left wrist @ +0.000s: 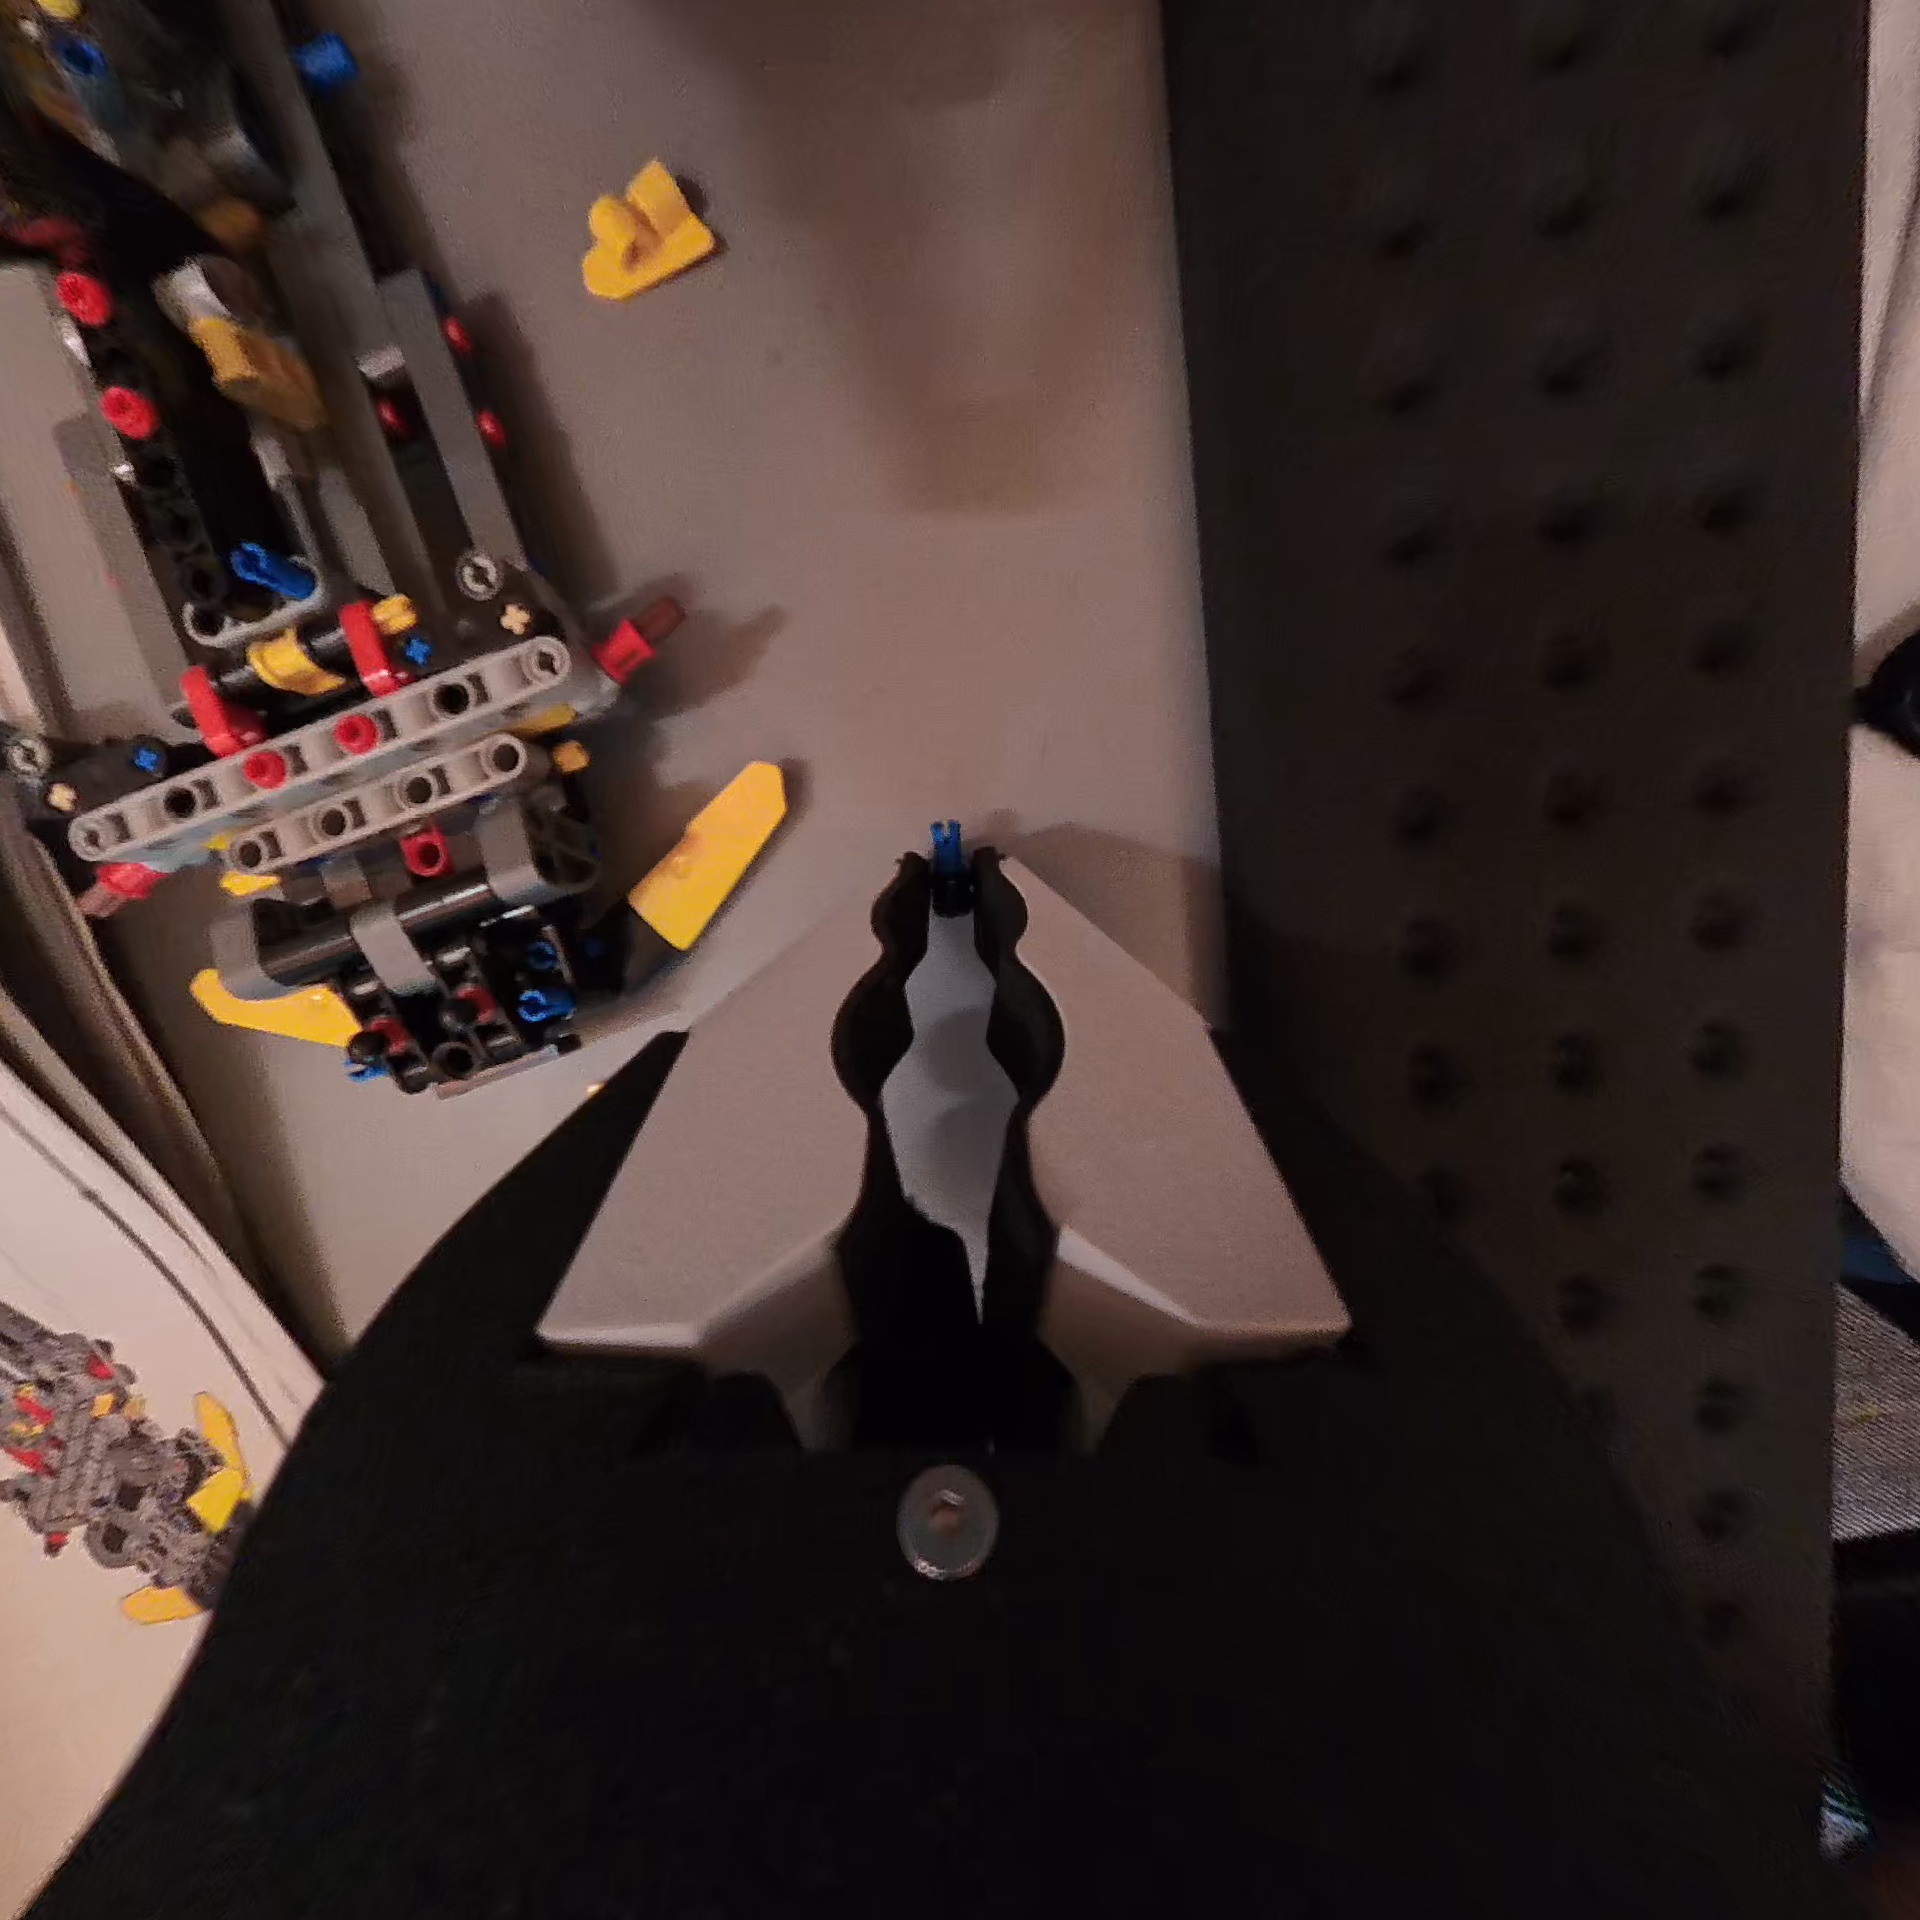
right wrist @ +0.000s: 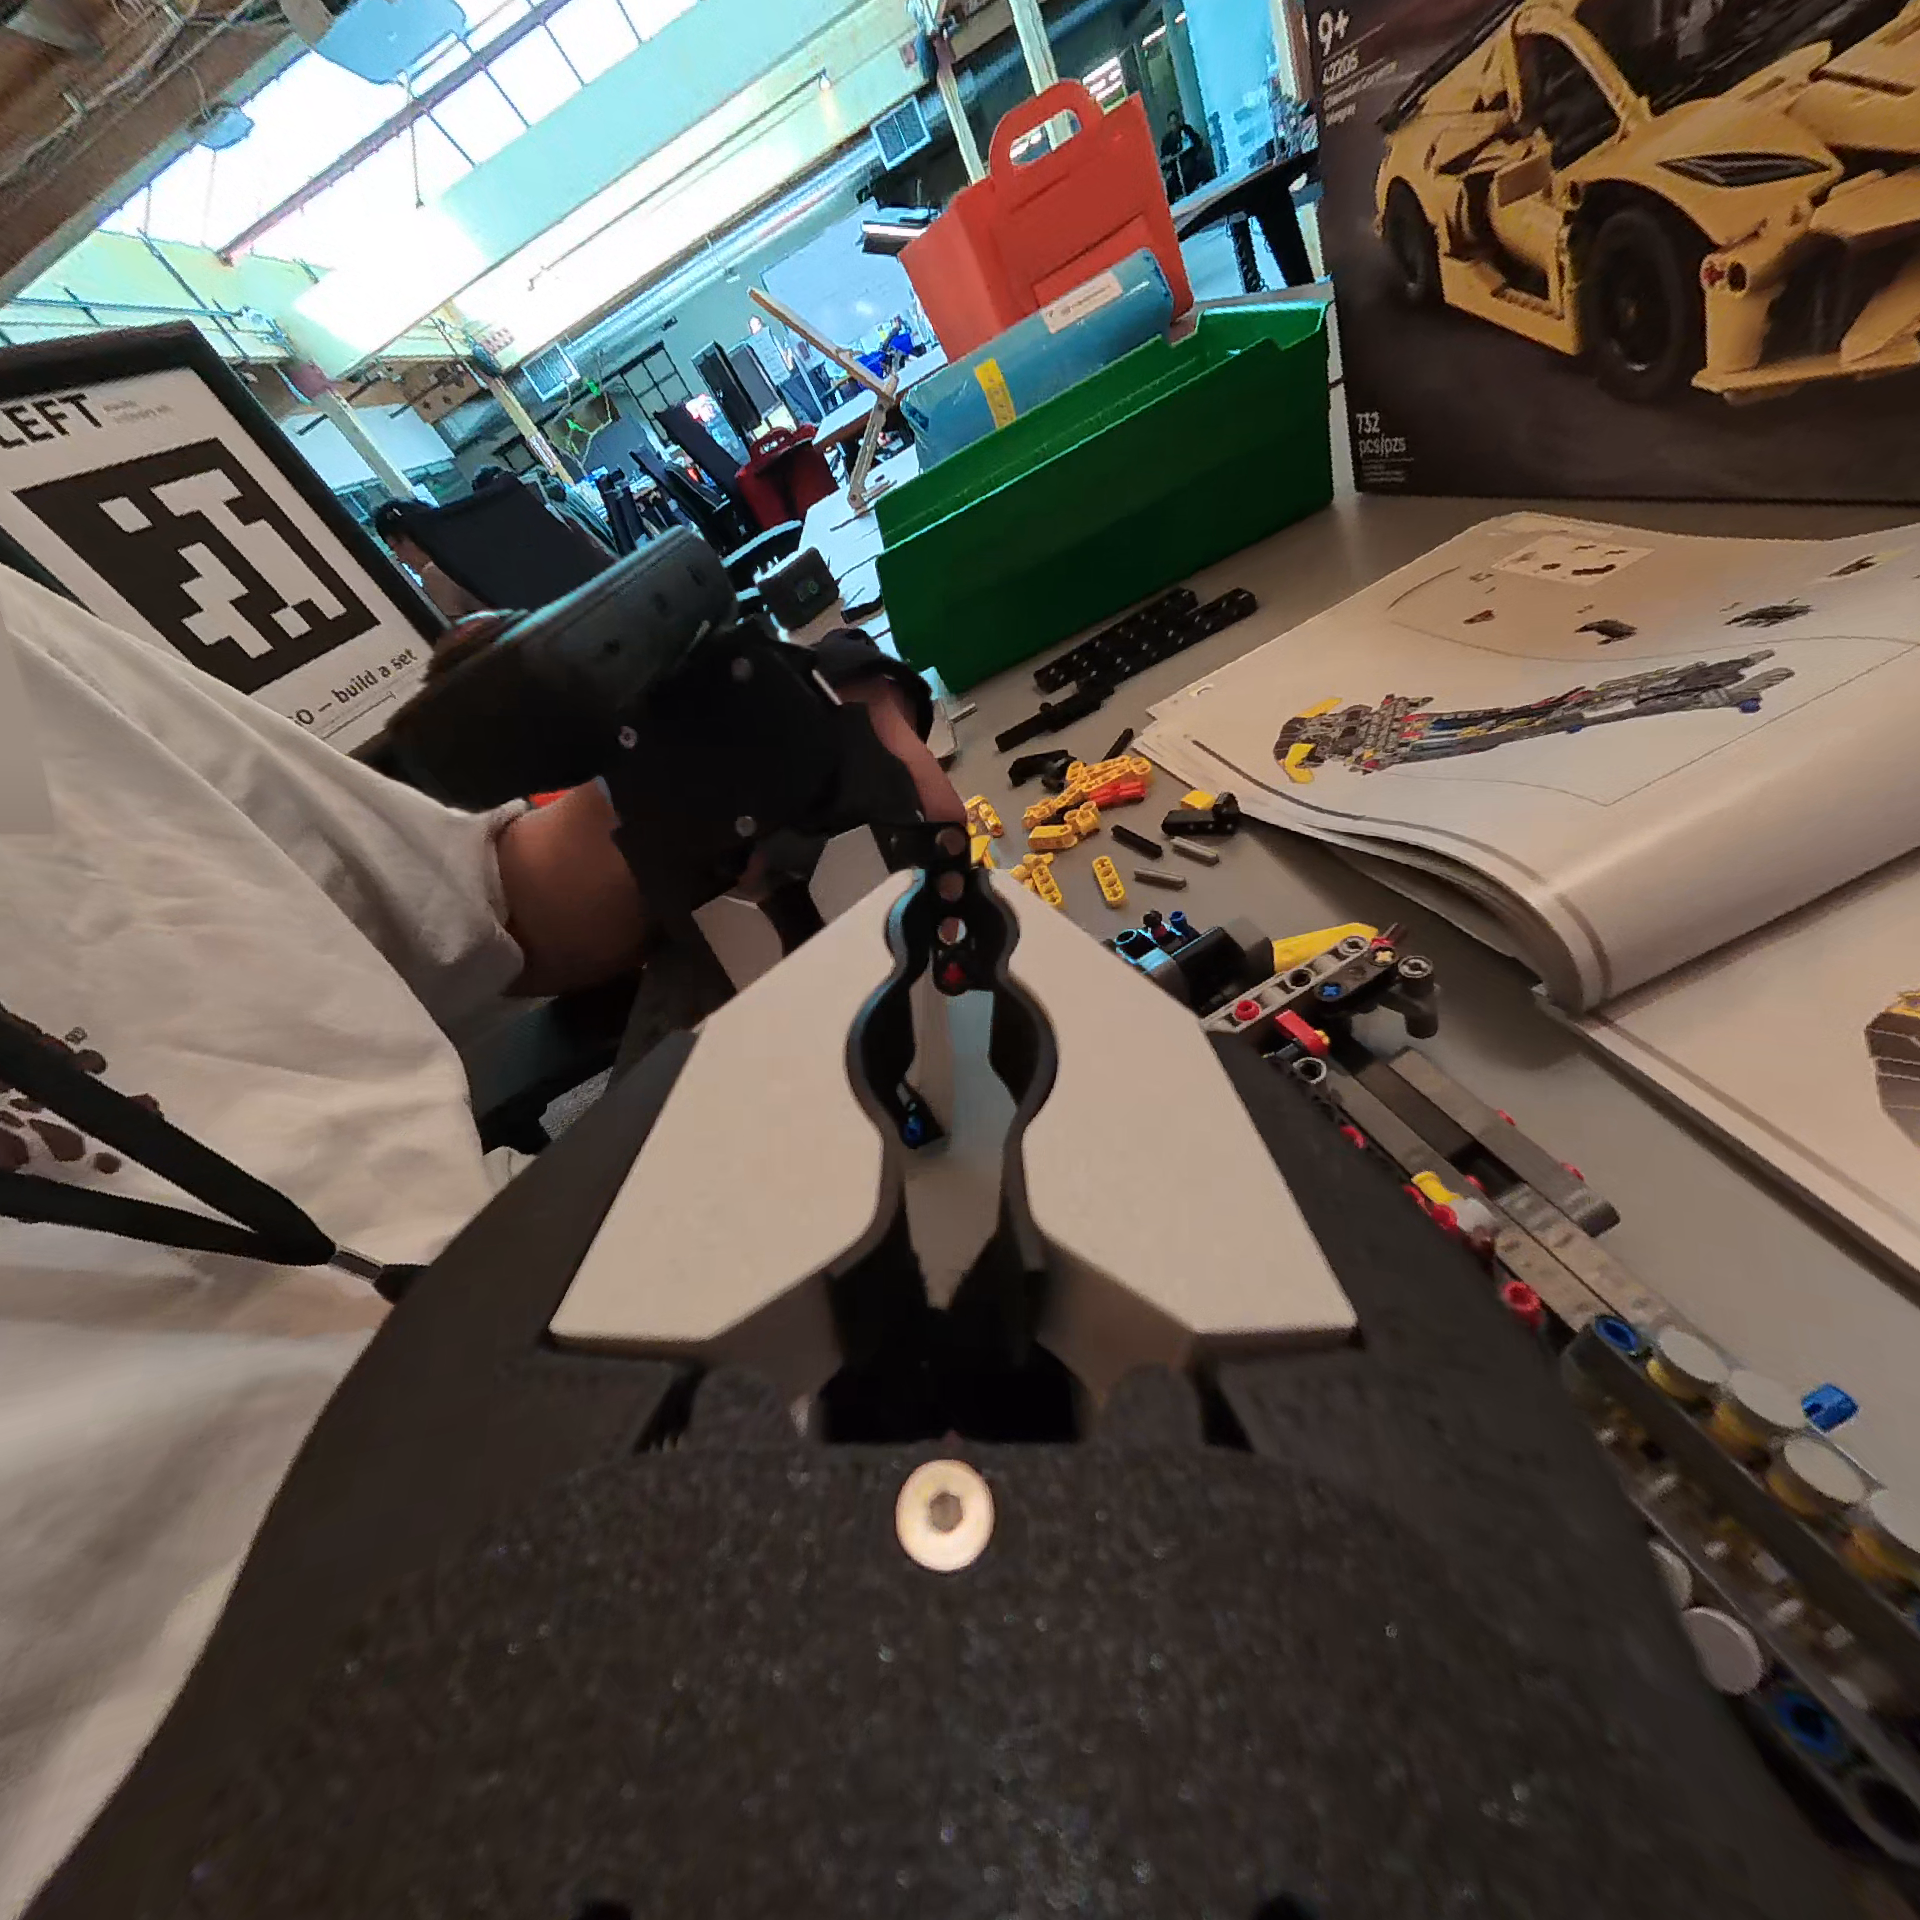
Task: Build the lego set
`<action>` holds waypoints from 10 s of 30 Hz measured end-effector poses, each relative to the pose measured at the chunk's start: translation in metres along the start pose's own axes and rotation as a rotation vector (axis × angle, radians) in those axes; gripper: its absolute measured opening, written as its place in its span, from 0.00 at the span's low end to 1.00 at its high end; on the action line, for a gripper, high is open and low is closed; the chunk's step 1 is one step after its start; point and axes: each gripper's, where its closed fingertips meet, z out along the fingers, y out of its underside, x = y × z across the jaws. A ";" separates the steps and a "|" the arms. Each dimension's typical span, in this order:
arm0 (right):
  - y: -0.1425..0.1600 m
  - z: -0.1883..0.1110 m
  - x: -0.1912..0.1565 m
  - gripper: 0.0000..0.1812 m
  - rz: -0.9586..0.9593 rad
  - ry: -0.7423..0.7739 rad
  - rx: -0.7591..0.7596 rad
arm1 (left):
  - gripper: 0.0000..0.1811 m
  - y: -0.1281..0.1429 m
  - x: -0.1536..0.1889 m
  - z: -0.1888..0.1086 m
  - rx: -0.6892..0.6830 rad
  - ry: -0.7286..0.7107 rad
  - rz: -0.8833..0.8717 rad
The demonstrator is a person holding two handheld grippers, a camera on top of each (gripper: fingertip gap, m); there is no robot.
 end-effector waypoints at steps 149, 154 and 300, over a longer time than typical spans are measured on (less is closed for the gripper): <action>-0.020 0.063 -0.040 0.10 -0.982 0.539 0.058 | 0.03 -0.048 -0.034 -0.139 1.364 0.180 -0.715; -0.019 0.063 -0.038 0.10 -0.964 0.536 0.052 | 0.03 -0.046 -0.035 -0.138 1.349 0.188 -0.727; 0.000 0.066 -0.005 0.03 -0.082 0.268 0.171 | 0.17 -0.030 -0.071 -0.100 0.569 -1.014 -0.233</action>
